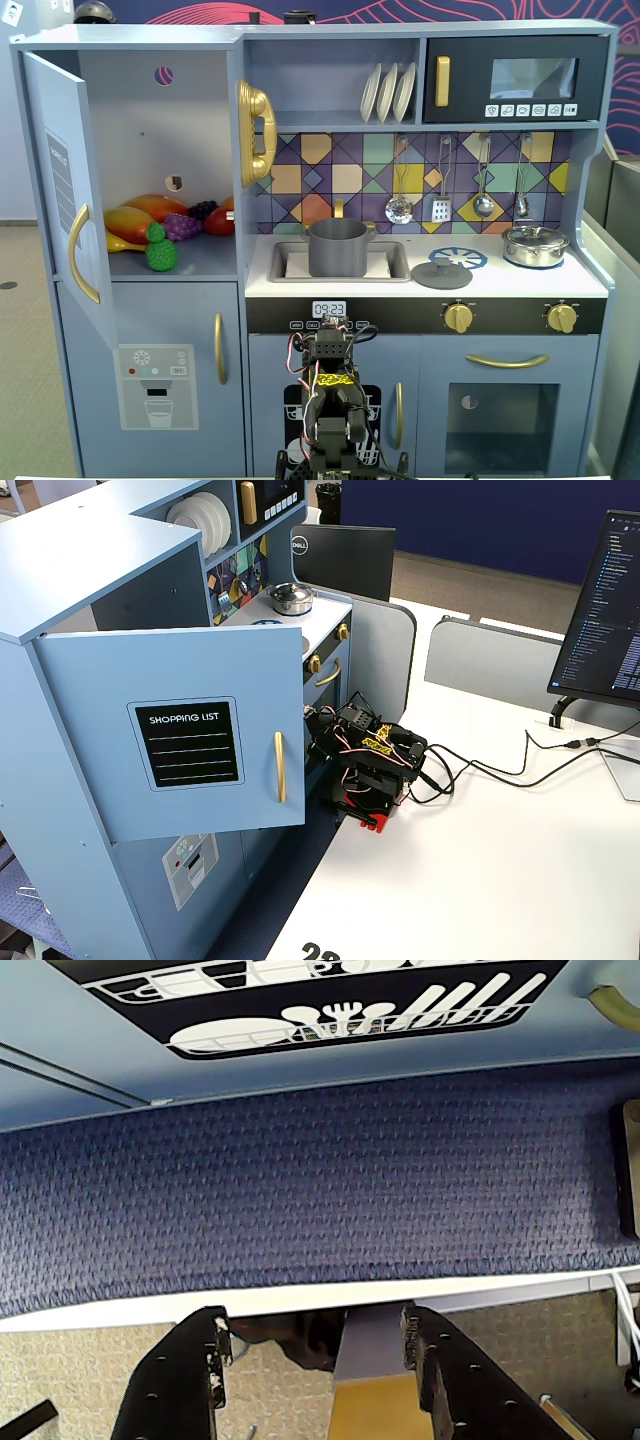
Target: Pick up the green pineapple from the left cabinet and place it in the gray recipient
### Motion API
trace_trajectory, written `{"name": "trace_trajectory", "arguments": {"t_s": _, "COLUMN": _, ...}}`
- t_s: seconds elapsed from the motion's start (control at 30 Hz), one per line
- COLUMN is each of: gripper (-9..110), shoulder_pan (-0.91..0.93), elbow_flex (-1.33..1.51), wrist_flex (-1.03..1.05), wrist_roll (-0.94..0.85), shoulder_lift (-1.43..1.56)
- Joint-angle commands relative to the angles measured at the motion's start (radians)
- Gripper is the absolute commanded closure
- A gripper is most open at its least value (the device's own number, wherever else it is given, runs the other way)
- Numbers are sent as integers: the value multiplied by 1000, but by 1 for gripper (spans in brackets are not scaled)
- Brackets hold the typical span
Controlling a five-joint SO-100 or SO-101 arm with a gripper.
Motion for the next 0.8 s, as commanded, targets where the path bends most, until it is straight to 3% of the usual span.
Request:
{"name": "trace_trajectory", "arguments": {"t_s": 0.0, "gripper": 84, "shoulder_pan": 8, "elbow_flex": 0, "wrist_flex": 179, "wrist_roll": -21, "shoulder_lift": -8}}
{"name": "trace_trajectory", "arguments": {"t_s": 0.1, "gripper": 101, "shoulder_pan": 25, "elbow_flex": 0, "wrist_flex": 179, "wrist_roll": -18, "shoulder_lift": -8}}
{"name": "trace_trajectory", "arguments": {"t_s": 0.3, "gripper": 101, "shoulder_pan": 38, "elbow_flex": 0, "wrist_flex": 179, "wrist_roll": -26, "shoulder_lift": -8}}
{"name": "trace_trajectory", "arguments": {"t_s": 0.43, "gripper": 100, "shoulder_pan": -100, "elbow_flex": 0, "wrist_flex": 98, "wrist_roll": -17, "shoulder_lift": -9}}
{"name": "trace_trajectory", "arguments": {"t_s": 0.53, "gripper": 92, "shoulder_pan": -362, "elbow_flex": 0, "wrist_flex": -201, "wrist_roll": 124, "shoulder_lift": -11}}
{"name": "trace_trajectory", "arguments": {"t_s": 0.6, "gripper": 88, "shoulder_pan": -541, "elbow_flex": 0, "wrist_flex": -511, "wrist_roll": 179, "shoulder_lift": 6}}
{"name": "trace_trajectory", "arguments": {"t_s": 0.77, "gripper": 88, "shoulder_pan": -805, "elbow_flex": -20, "wrist_flex": -1298, "wrist_roll": 57, "shoulder_lift": -67}}
